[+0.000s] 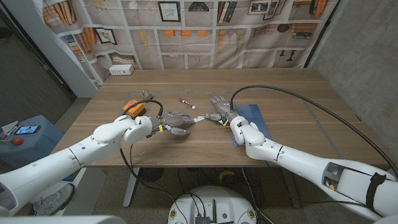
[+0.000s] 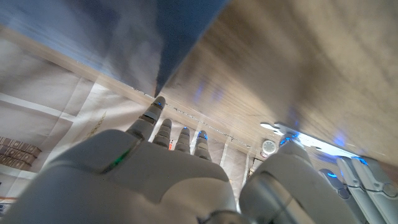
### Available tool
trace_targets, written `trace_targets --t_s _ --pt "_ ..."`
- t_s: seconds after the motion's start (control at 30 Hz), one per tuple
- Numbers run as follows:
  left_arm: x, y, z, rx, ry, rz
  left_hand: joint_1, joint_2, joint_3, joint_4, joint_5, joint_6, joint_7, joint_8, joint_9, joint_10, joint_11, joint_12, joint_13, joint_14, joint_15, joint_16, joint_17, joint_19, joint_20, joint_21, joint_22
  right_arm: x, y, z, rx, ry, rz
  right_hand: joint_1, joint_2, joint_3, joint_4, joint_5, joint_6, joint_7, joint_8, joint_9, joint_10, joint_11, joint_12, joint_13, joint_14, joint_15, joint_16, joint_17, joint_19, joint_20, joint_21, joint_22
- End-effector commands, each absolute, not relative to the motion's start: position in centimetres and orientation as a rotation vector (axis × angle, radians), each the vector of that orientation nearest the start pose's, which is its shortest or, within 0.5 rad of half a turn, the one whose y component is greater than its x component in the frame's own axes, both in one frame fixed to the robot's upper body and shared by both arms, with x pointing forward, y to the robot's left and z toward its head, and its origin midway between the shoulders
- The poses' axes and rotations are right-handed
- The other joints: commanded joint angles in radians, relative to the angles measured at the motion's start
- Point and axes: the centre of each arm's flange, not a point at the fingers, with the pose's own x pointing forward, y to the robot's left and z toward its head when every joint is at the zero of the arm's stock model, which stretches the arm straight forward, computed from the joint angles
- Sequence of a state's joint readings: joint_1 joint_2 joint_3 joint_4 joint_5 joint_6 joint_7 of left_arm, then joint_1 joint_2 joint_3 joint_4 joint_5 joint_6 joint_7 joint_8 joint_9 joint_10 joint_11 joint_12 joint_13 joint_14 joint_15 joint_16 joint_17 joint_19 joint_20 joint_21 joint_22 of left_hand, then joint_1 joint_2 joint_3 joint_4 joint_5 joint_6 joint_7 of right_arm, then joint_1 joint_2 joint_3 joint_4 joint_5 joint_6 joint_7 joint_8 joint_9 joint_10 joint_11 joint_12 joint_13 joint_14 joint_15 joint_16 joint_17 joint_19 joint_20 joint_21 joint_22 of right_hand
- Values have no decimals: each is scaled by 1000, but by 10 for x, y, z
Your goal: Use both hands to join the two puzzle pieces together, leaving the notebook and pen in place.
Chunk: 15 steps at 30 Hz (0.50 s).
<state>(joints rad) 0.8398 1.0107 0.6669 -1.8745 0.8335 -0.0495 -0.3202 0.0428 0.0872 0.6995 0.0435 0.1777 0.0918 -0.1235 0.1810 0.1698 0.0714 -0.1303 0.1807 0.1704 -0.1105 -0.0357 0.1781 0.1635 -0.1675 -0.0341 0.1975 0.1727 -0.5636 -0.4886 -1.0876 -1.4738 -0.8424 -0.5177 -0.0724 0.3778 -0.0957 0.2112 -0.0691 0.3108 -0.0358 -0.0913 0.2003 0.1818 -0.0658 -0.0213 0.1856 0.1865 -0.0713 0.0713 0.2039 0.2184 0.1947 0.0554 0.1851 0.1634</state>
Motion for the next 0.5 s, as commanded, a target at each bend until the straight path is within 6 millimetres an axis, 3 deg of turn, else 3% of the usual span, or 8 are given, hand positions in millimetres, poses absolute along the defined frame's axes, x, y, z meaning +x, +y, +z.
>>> trace_targets --t_s 0.03,0.5 --pt "570 224 -69 2007 -495 -377 9 90 4 -7 -1 18 2 7 6 7 -3 7 1 0 -91 -2 2 1 -68 0 1 645 -80 -73 -1709 -539 -81 -5 1 -2 0 1 12 -1 5 0 6 0 6 1 6 -2 5 1 6 -2 4 3" --pt "571 223 -69 2008 -499 -377 10 91 3 -8 -2 18 3 6 6 7 -4 6 1 1 -91 -2 2 3 -68 0 1 642 -80 -67 -1675 -560 -93 -5 6 -2 -1 2 20 -5 7 0 12 -3 8 2 8 -2 7 0 9 0 4 3"
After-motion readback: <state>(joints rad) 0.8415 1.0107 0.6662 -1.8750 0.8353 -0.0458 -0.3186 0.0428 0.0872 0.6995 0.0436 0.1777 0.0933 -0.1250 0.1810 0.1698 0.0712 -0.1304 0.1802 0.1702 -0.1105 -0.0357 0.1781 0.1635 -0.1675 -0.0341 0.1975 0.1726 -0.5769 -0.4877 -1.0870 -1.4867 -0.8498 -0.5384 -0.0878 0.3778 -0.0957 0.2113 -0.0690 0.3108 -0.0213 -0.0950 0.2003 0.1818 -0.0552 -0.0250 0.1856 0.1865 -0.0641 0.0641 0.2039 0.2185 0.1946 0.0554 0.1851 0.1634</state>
